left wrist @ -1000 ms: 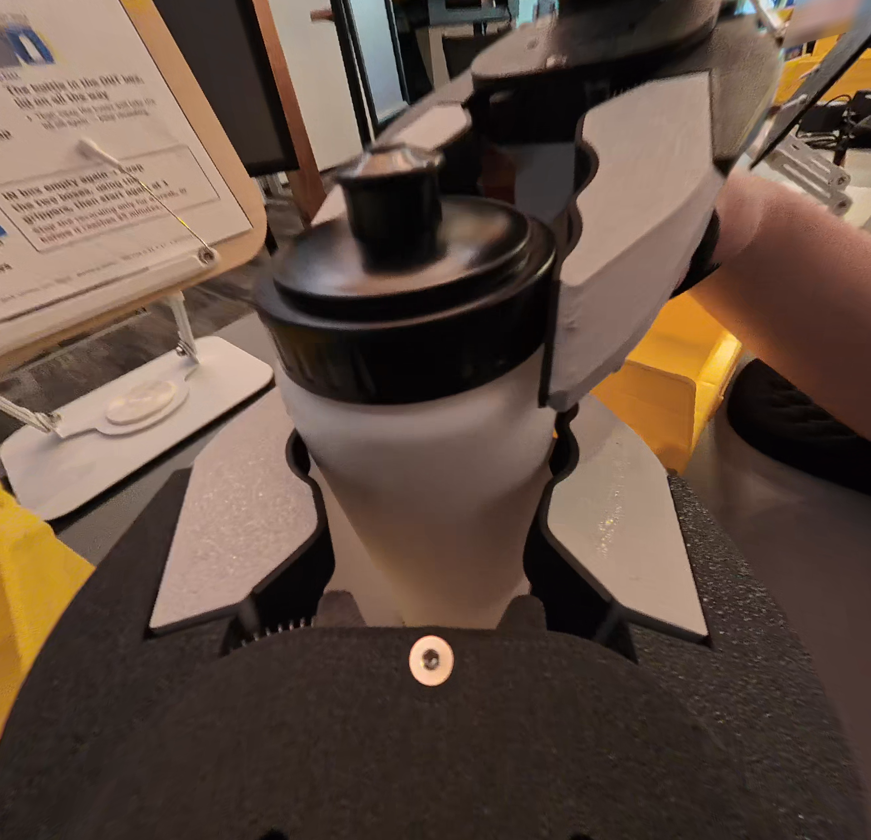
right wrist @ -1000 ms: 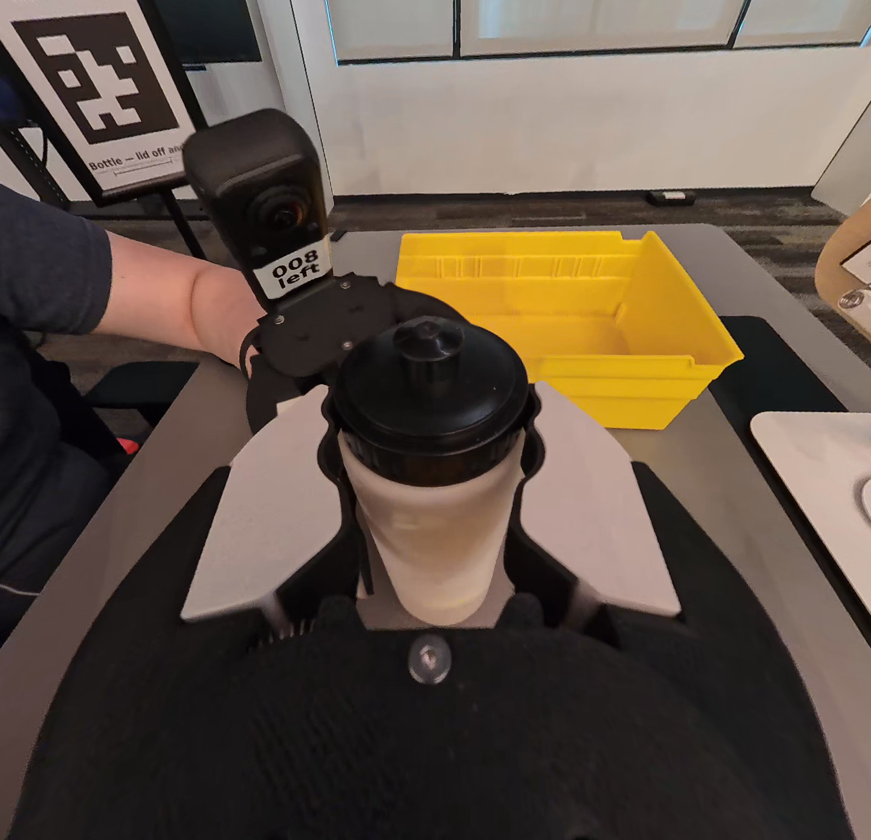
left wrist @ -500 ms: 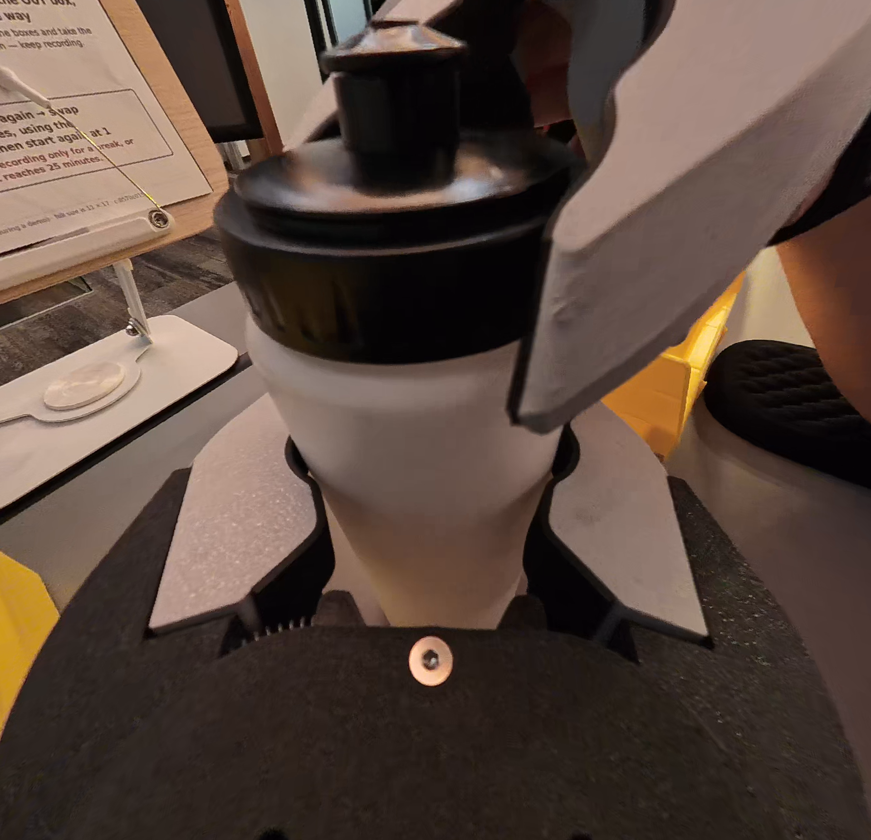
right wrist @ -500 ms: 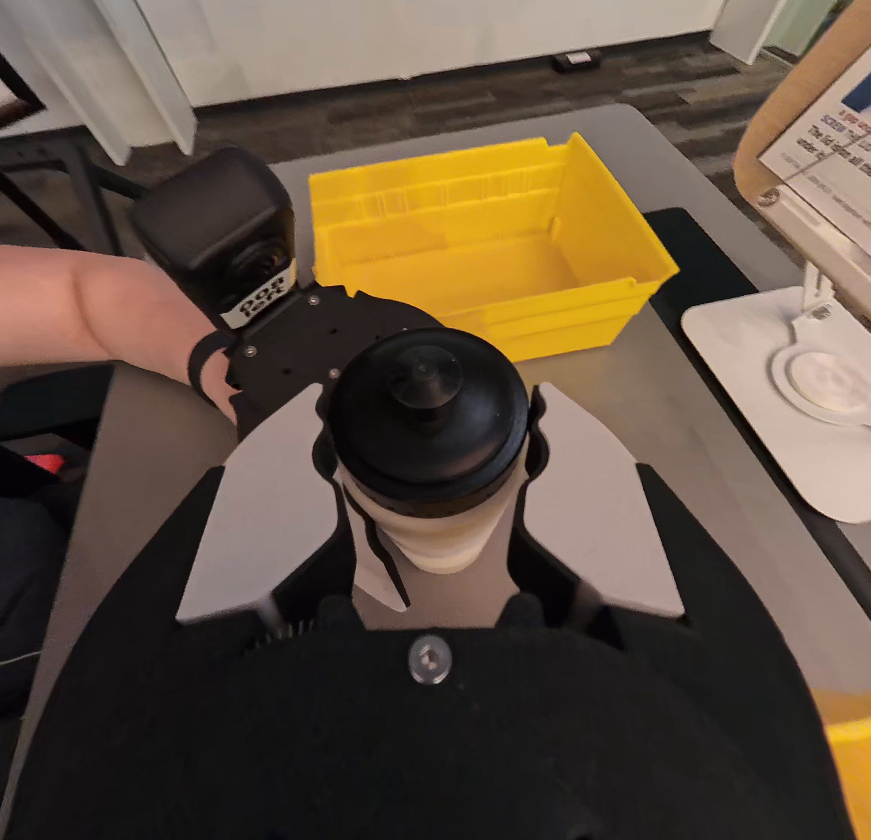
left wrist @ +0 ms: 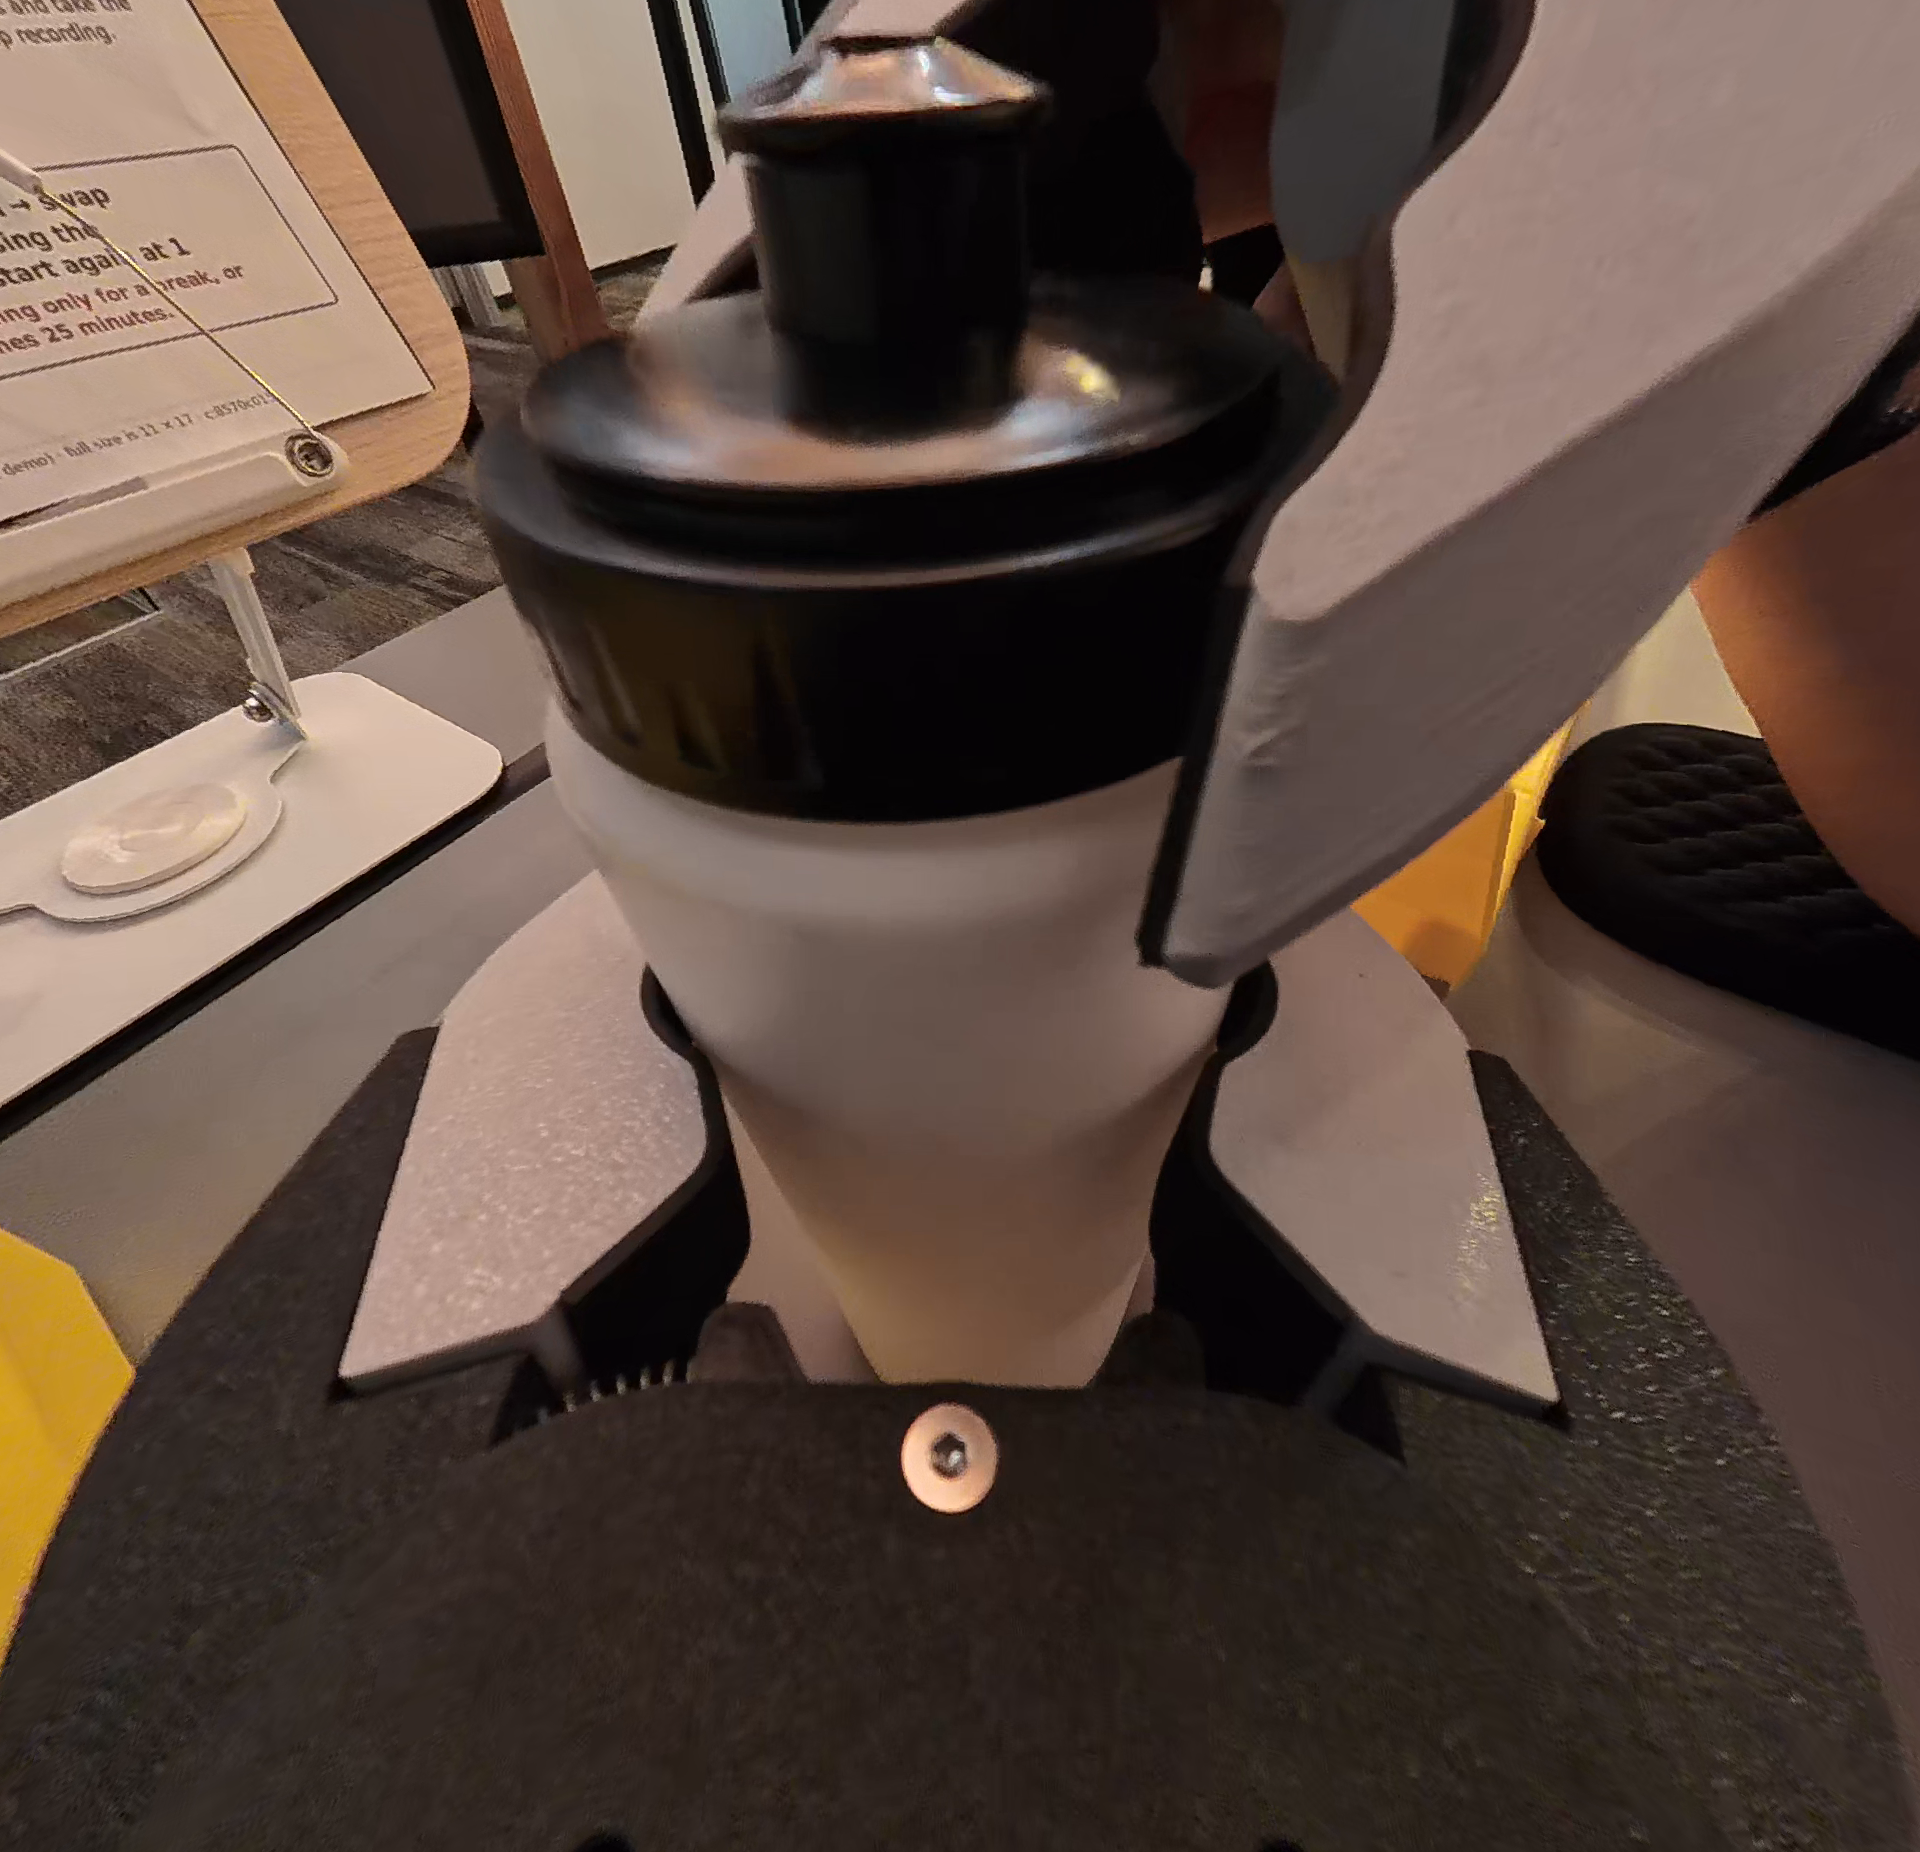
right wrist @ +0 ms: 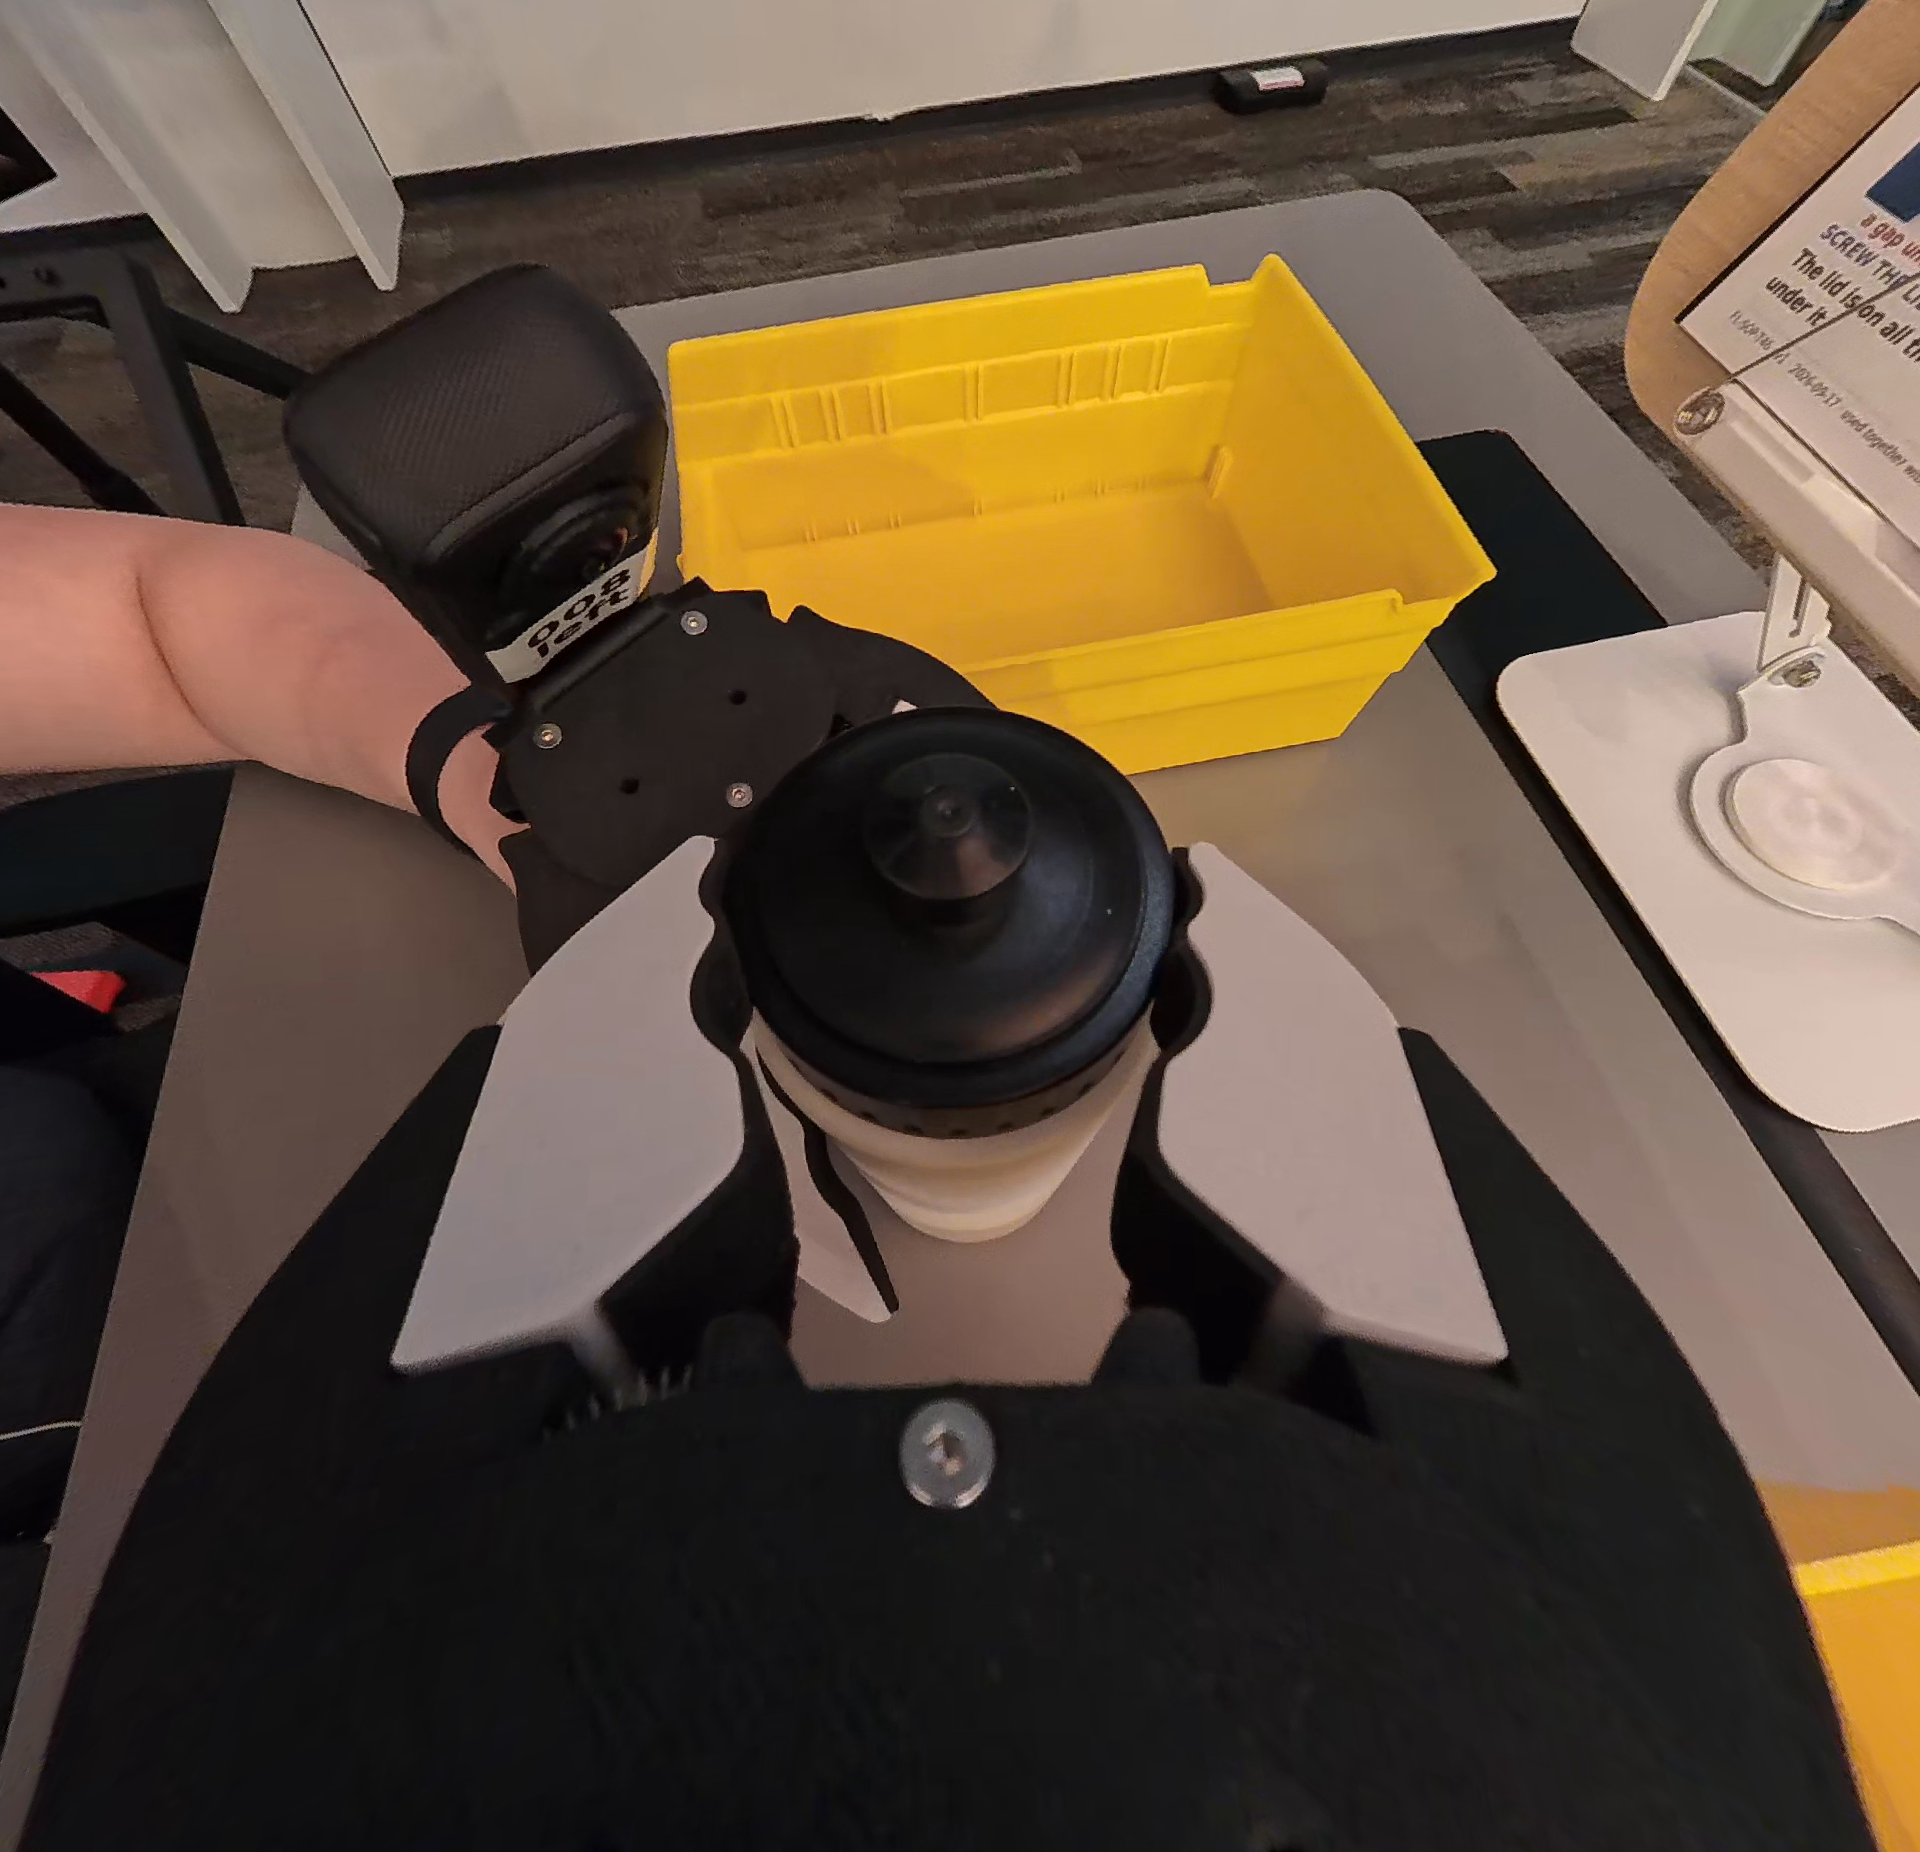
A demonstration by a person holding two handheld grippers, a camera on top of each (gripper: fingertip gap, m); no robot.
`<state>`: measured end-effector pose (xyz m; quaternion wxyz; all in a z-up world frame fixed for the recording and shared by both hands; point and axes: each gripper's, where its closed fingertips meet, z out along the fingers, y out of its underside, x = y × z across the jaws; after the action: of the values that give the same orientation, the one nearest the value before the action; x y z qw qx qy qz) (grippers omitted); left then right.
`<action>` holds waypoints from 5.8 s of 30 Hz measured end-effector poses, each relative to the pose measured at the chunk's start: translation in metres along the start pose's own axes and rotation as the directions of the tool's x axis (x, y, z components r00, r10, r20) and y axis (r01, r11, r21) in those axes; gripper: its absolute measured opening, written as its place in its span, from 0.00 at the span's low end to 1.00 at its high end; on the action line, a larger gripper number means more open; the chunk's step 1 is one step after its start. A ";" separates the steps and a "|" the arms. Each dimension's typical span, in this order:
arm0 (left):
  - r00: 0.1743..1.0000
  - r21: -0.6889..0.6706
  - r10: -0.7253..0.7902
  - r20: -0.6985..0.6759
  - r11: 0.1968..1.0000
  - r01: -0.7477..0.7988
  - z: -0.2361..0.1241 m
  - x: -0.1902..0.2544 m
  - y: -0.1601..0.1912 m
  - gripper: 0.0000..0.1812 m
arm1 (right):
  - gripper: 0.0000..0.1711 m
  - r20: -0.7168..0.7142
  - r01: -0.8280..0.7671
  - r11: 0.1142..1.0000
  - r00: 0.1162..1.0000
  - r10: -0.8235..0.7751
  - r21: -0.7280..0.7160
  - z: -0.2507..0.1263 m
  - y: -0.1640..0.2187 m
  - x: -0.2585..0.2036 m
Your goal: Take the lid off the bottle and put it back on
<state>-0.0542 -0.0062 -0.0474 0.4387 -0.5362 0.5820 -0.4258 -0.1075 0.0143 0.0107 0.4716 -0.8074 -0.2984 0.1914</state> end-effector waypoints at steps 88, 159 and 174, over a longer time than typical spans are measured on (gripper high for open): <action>0.785 -0.073 0.163 -0.597 0.964 -0.256 -0.028 0.128 0.011 0.55 | 0.42 0.469 0.334 0.942 0.838 -0.279 -0.036 -0.068 0.023 -0.101; 0.932 -0.126 0.122 -0.342 0.977 -0.175 -0.009 0.072 0.007 0.55 | 0.54 0.279 0.210 0.974 0.943 -0.181 -0.078 -0.051 0.020 -0.050; 0.961 -0.083 0.074 -0.265 0.992 -0.099 -0.006 0.047 0.004 0.55 | 0.42 0.085 0.145 0.976 0.988 -0.132 -0.165 -0.037 0.014 -0.029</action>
<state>-0.0625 -0.0528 -0.0529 0.3501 -0.4698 0.6773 -0.4450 -0.1031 -0.0342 0.0167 0.4014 -0.8145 -0.3864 0.1614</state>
